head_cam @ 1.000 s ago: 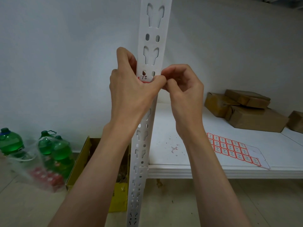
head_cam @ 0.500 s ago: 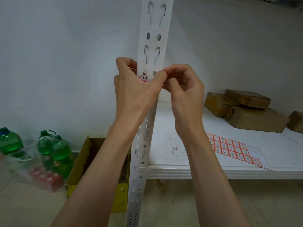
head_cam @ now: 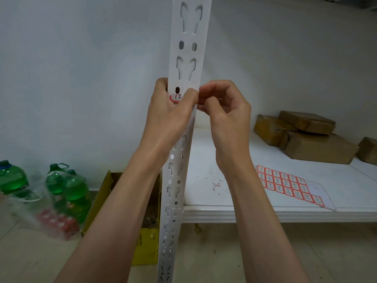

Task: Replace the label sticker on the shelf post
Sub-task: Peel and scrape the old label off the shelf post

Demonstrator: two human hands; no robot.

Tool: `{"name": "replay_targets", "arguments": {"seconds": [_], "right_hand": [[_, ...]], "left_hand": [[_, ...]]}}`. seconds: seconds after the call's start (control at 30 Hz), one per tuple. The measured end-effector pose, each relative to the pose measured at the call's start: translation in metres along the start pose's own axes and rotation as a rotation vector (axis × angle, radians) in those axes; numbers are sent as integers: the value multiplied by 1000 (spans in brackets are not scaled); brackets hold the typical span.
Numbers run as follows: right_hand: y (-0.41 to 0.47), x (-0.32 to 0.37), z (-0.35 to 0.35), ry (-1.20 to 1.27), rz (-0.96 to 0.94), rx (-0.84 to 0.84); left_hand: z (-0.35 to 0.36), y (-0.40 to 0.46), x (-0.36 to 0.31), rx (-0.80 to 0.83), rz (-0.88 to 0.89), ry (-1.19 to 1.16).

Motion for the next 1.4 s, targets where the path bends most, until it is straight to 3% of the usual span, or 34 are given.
{"name": "replay_targets", "arguments": {"seconds": [0.53,0.7,1.1,1.4], "right_hand": [[0,-1,-2,8,11,17],[-3,-2,-3,-99,-112,-4],[-16,-16,8,-393,-487,-249],[-22,-12,20,-388,-472,-368]], "left_hand": [[-11,-2,5,125,36,16],[-26,2,7,159,120,152],[-44,6,-2,176,281,307],[-45,6,-2,161,288,287]]}}
Point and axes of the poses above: each hand's wrist, its own y-axis towards the middle knuckle, its own z-axis out of the palm, x = y × z, the point moved 2 cm from there along y, towards the middle knuckle, and after that the axes turned 9 degrees about z, right-handed, at the moved point
